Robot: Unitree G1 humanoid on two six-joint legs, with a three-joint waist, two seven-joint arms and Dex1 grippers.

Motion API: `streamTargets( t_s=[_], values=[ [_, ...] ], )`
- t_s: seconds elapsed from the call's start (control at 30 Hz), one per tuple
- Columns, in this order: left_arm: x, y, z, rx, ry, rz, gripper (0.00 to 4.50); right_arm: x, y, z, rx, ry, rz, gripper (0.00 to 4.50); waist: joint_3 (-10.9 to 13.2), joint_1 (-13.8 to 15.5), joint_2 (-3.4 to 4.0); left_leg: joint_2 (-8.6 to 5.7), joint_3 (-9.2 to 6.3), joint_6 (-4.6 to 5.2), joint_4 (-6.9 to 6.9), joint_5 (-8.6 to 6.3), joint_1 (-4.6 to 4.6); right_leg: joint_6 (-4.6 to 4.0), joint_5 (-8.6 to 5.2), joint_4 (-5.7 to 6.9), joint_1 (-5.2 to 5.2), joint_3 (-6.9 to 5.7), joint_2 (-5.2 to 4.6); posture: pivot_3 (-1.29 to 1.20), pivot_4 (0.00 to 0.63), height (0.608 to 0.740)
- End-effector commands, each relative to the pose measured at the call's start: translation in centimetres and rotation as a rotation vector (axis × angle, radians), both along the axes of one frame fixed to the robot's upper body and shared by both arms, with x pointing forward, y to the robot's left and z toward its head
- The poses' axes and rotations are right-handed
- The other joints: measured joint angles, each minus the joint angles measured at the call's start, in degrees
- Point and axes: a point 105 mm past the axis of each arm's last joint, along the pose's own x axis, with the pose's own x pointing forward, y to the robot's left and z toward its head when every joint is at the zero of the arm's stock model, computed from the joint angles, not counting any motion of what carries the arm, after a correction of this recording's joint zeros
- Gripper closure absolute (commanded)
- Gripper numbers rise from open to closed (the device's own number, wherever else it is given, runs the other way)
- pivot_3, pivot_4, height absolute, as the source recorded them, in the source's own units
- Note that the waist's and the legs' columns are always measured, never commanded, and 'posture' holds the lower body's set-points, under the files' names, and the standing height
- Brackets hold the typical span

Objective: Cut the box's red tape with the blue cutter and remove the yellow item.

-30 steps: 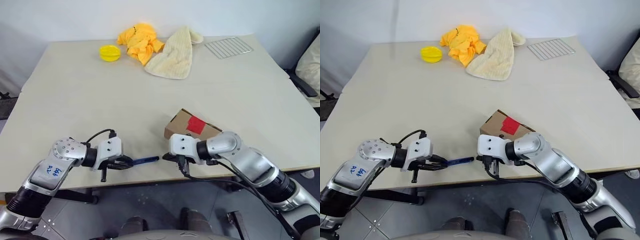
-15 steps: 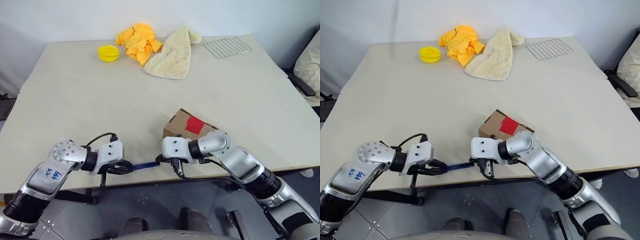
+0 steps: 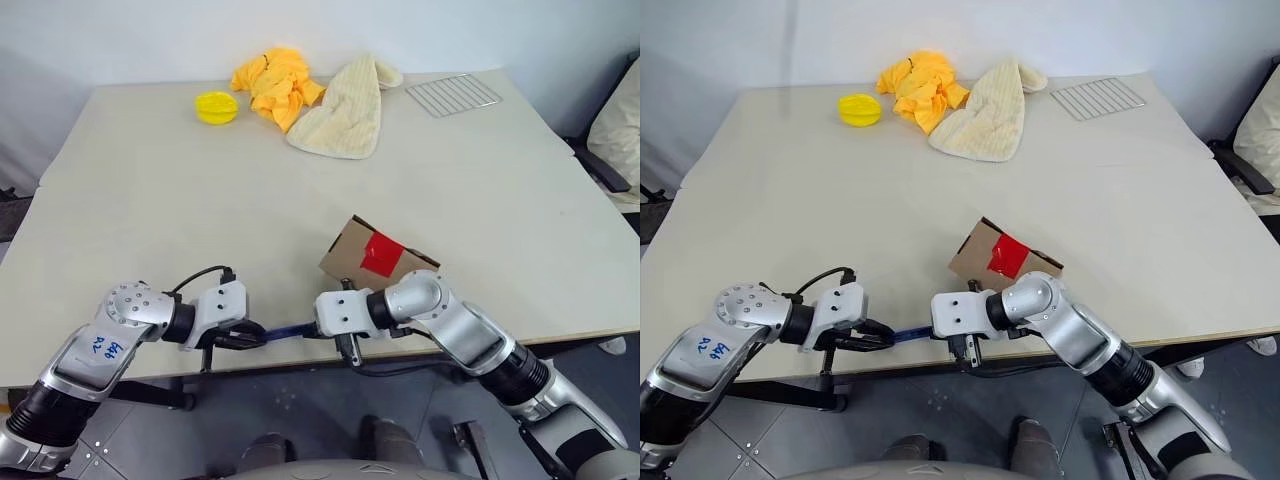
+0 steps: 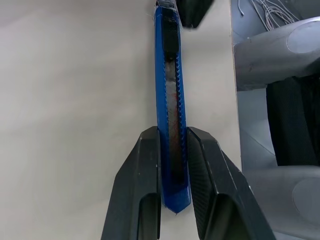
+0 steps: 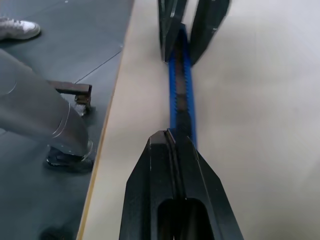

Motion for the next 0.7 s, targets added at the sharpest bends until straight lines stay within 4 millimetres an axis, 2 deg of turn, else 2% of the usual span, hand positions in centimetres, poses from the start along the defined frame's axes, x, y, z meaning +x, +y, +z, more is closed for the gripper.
streamTargets(
  t_s=[0.03,0.17,0.33,0.43,0.53,0.7],
  values=[
    [-1.2,-0.1,-1.7,0.016,0.08,-0.003,4.05,0.5,0.0,-0.4,-0.01,-0.016,-0.011,4.49,0.0,0.0,0.0,0.0,0.0,0.0,0.0,0.0,0.0,0.0,0.0,0.0,0.0,0.0,0.0,0.0,0.15,0.74],
    [-1.4,-0.3,-1.6,0.008,0.08,-0.005,4.05,0.8,0.3,-0.2,0.003,-0.036,-0.002,4.49,0.0,0.0,0.0,0.0,0.0,-0.01,0.0,0.01,0.01,0.0,0.0,0.01,0.0,0.0,0.0,0.0,0.15,0.74],
    [-1.3,-0.2,-1.6,0.009,0.078,-0.003,4.05,-0.5,0.3,3.5,0.125,-0.035,0.062,4.49,0.0,0.0,0.0,0.0,0.0,-0.03,0.01,0.02,0.0,0.0,0.0,0.01,0.0,0.01,0.01,0.0,0.15,0.74],
    [-1.1,-0.1,-1.7,0.01,0.079,-0.005,4.05,-0.6,-0.2,4.4,0.129,-0.036,0.058,4.49,0.0,0.0,0.0,0.0,-0.01,-0.03,0.0,0.02,-0.01,0.0,0.0,0.01,0.0,0.0,0.01,0.0,0.15,0.74],
    [-1.0,-0.1,-1.7,0.009,0.083,-0.014,4.05,-0.4,-0.5,4.2,0.112,-0.047,0.036,4.49,0.0,0.0,0.0,0.0,-0.01,-0.03,0.0,0.01,-0.01,0.0,0.0,0.0,0.0,0.0,0.01,0.0,0.15,0.74],
    [-1.1,0.1,-1.9,0.015,0.092,-0.03,4.05,0.5,-1.1,2.7,0.052,-0.114,-0.003,4.49,0.0,0.0,0.0,0.0,-0.01,-0.03,0.0,0.01,-0.01,0.0,0.0,0.0,-0.01,0.0,0.01,0.0,0.15,0.74]
  ],
)
